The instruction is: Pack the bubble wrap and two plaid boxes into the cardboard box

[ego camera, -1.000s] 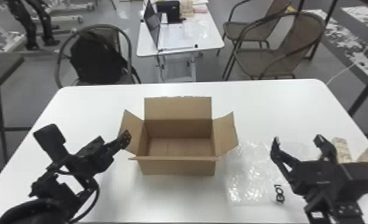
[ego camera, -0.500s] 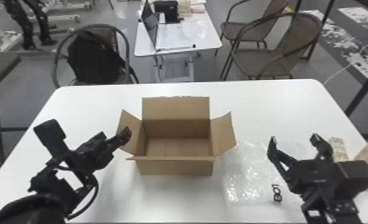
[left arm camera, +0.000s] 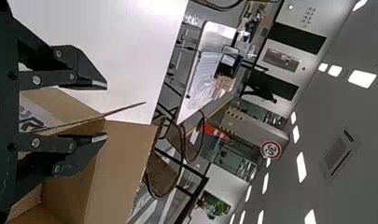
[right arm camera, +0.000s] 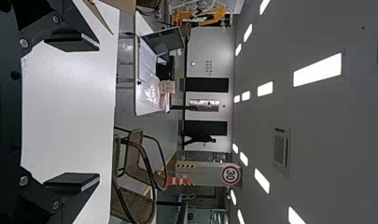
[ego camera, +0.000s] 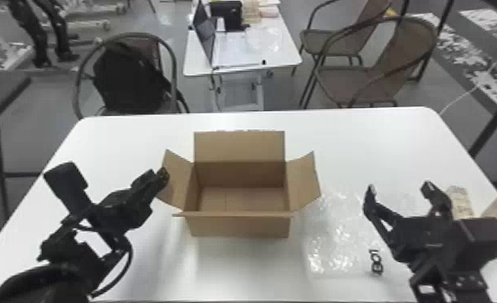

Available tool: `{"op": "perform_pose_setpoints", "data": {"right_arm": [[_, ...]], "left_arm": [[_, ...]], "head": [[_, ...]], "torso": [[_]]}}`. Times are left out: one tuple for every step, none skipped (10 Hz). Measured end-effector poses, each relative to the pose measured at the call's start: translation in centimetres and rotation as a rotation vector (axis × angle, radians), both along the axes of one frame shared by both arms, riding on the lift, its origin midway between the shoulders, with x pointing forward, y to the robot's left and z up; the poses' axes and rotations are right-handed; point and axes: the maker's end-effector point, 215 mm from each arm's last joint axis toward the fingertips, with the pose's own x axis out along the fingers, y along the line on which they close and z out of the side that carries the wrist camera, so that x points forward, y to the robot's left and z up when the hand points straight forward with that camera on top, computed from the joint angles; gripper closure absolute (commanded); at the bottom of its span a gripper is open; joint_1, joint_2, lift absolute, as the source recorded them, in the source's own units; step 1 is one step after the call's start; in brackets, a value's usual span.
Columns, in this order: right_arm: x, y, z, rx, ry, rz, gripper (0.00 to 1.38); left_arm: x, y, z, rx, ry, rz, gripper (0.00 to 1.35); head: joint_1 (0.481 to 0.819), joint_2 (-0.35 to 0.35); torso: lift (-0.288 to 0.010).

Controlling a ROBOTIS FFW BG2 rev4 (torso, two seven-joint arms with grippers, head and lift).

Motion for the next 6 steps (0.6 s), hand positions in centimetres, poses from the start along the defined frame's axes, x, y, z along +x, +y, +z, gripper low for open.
{"op": "perform_pose_setpoints", "data": {"right_arm": [[-0.01,0.04,-0.01,0.000,0.000,0.001,0.29],[-0.01,0.06,-0.02,0.000,0.001,0.001,0.29],[-0.01,0.06,-0.02,0.000,0.001,0.001,0.29],[-0.03,0.05,-0.04,0.000,0.001,0.000,0.29],[-0.04,0.05,0.00,0.001,0.000,0.000,0.29],[-0.04,0.06,0.02,0.001,0.000,0.001,0.29]], "left_arm": [[-0.04,0.04,0.00,-0.001,-0.001,0.000,1.21],[-0.10,0.05,-0.07,-0.003,0.000,0.000,1.21],[-0.12,-0.01,-0.09,-0.008,0.000,-0.001,1.21],[-0.12,-0.07,-0.06,-0.013,-0.002,-0.002,1.21],[-0.11,-0.14,-0.01,-0.016,-0.004,-0.003,1.21],[-0.11,-0.15,0.01,-0.020,-0.006,-0.003,1.21]], "head": [[0.695,0.088],[0.695,0.088],[0.695,0.088],[0.695,0.087],[0.695,0.086],[0.695,0.086]], "torso": [[-0.110],[-0.110],[-0.110],[-0.110],[-0.110],[-0.110]]}}
